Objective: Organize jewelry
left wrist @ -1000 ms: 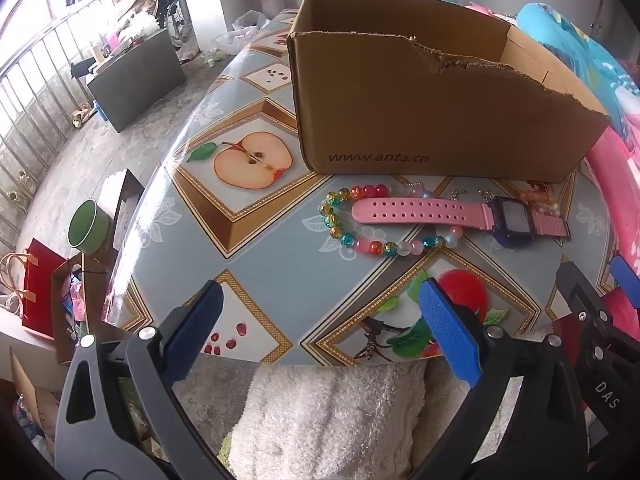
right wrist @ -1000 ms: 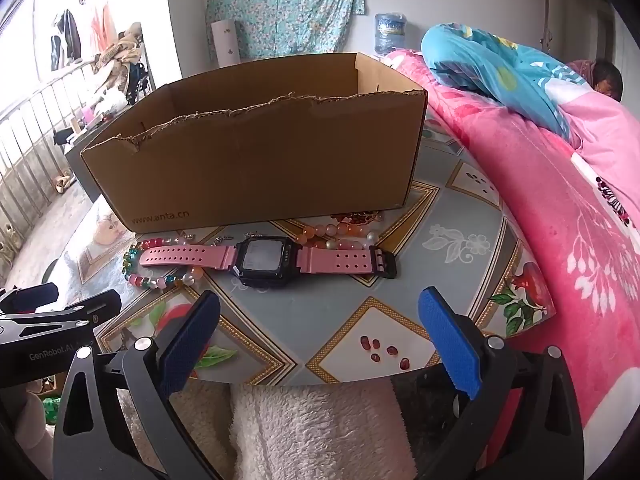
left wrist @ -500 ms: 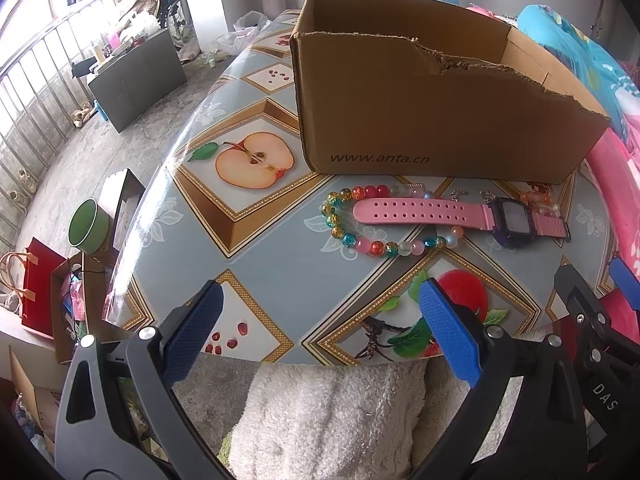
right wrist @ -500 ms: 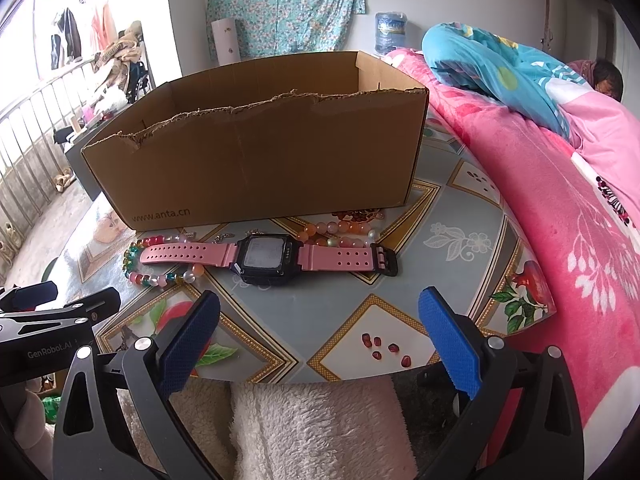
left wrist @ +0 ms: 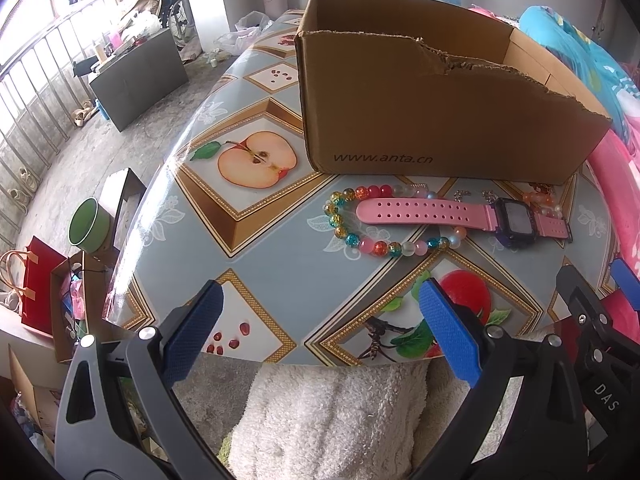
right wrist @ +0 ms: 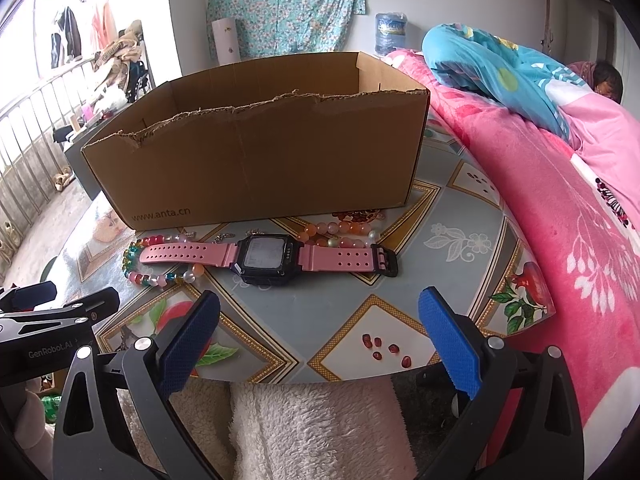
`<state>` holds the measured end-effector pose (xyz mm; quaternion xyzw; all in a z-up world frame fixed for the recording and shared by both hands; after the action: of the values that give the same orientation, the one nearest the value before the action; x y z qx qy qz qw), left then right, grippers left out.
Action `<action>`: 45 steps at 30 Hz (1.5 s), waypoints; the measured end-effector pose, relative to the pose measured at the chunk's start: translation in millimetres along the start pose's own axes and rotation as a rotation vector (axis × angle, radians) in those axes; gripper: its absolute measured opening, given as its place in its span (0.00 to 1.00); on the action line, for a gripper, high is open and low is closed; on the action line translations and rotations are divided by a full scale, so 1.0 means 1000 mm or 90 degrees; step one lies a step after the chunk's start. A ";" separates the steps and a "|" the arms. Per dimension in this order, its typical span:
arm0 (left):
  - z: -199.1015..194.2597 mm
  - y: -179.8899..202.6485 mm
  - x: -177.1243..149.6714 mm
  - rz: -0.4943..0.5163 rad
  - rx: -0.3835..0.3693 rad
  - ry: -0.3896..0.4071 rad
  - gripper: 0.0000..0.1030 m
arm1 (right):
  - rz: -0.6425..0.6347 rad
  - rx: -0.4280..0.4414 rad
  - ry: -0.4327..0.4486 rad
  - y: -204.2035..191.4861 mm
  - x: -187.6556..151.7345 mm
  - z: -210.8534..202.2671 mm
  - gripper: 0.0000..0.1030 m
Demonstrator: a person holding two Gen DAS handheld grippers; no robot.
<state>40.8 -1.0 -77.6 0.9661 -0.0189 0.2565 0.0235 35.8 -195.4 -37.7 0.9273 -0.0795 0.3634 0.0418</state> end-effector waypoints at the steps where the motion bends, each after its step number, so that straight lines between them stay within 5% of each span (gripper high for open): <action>1: 0.000 -0.001 0.000 -0.001 0.000 0.000 0.92 | 0.000 0.000 0.000 0.000 0.000 0.000 0.94; 18: 0.006 -0.009 0.002 -0.004 -0.027 0.027 0.92 | -0.013 -0.026 0.032 0.011 0.004 -0.004 0.94; 30: -0.001 -0.002 0.026 0.026 -0.107 0.144 0.92 | -0.144 -0.013 0.110 -0.001 0.020 -0.005 0.94; 40: 0.002 0.017 0.041 0.114 -0.120 0.212 0.90 | -0.288 0.108 0.041 -0.042 0.014 0.027 0.63; 45: 0.011 0.036 0.040 0.197 -0.114 0.211 0.75 | -0.363 0.150 0.006 -0.056 0.014 0.040 0.58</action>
<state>79.2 -38.5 -66.3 0.8903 -0.1855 0.4096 0.0720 82.4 -147.0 -59.0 0.9089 0.2268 0.3483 0.0347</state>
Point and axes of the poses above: each gripper's, at about its wrist camera, not at the fingertips, and z roughly the way its jaws point, y to its right, x to its top, the point moved 10 cm from there along z, roughly the way its jaws point, and after that the axes turned 4 degrees about -x, right-handed, at the moved point
